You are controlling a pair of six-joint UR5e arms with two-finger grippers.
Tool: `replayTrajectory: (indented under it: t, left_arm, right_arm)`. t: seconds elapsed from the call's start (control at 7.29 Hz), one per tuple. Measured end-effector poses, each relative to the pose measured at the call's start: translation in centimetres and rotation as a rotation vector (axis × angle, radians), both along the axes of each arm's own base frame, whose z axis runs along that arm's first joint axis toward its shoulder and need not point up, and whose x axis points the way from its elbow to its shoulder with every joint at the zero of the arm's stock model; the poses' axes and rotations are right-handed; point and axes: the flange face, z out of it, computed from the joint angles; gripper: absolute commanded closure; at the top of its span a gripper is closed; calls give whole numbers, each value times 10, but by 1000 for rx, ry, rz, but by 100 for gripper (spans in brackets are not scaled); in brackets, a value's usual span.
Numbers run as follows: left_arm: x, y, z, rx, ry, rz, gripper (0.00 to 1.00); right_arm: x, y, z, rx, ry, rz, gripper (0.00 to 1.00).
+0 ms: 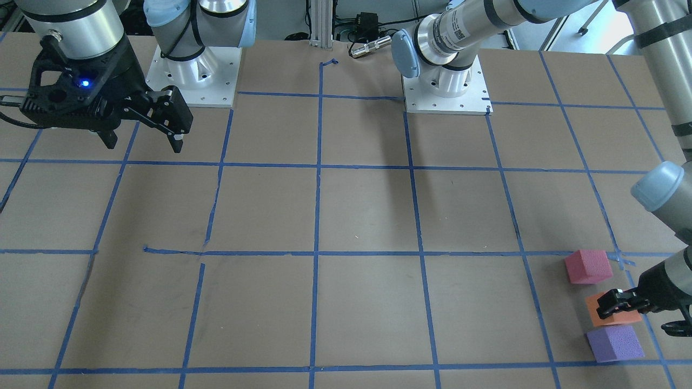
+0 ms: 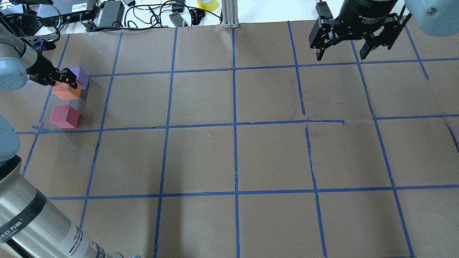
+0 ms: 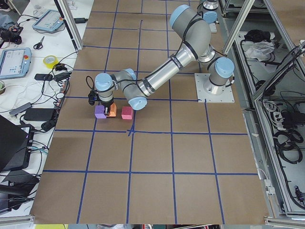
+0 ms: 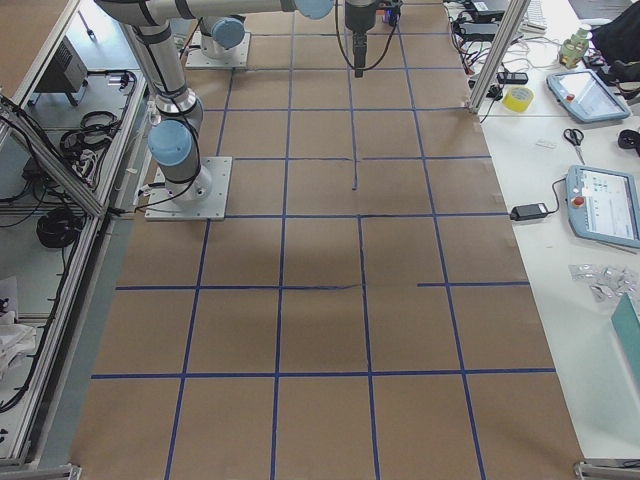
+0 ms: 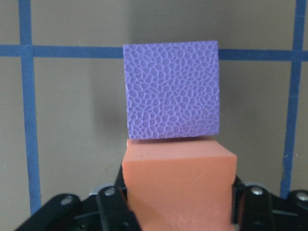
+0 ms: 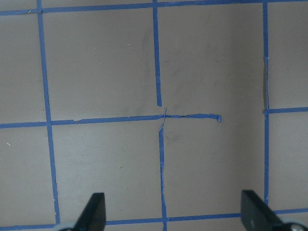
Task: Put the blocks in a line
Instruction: 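Lower the orange cube between the purple and pink cubes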
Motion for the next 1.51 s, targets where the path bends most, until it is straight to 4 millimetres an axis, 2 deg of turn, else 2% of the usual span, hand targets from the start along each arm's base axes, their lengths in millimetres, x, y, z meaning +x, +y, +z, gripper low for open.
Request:
replayTrajectory:
  t: [0.41,0.82,1.24,1.51]
  left_arm:
    - [-2,5,-15,13,2,-11,100]
    - [-1,6,-18,10,-3,-16,100]
    - [21,14,-19,10,-3,2,100]
    - [23,15,-20,13,3,38,100]
  right_arm:
    - [-2,-1,2,-15,16,-1,0]
    - [-1,-1,2,-21,22,-5,0]
    - [-1,-1,2,-21,22,-4,0]
    - [-2,-1,3,-21,23,-2,0]
